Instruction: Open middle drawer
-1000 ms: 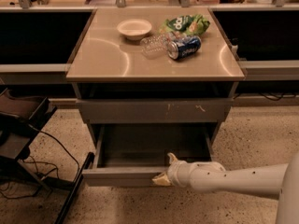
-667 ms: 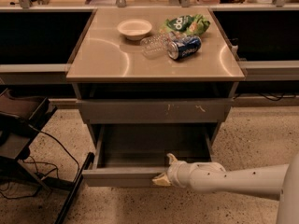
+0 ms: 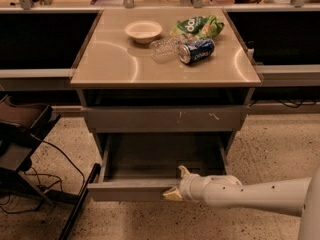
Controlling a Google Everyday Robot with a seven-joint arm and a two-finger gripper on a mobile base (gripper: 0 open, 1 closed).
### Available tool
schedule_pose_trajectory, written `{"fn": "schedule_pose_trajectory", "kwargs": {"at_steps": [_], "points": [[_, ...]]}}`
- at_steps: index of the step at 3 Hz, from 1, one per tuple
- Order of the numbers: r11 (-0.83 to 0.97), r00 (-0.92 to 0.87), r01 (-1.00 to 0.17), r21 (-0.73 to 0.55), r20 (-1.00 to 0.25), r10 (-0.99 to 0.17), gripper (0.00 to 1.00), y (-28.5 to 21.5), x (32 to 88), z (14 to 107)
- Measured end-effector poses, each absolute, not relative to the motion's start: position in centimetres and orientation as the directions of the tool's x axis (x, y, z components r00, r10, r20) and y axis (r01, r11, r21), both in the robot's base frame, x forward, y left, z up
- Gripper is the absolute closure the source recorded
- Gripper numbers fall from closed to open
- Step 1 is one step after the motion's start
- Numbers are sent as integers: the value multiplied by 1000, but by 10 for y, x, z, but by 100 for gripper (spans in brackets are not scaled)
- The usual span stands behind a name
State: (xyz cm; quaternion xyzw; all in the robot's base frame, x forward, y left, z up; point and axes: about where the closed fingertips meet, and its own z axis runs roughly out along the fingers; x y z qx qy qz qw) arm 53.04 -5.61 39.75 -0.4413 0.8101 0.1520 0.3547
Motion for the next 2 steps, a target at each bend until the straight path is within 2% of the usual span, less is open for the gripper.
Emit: {"fn": "schedule_pose_trajectory", "kwargs": {"at_steps": [2], "points": [[567,-358,-821,-68,-712,-604,100,-57,523,398]]}}
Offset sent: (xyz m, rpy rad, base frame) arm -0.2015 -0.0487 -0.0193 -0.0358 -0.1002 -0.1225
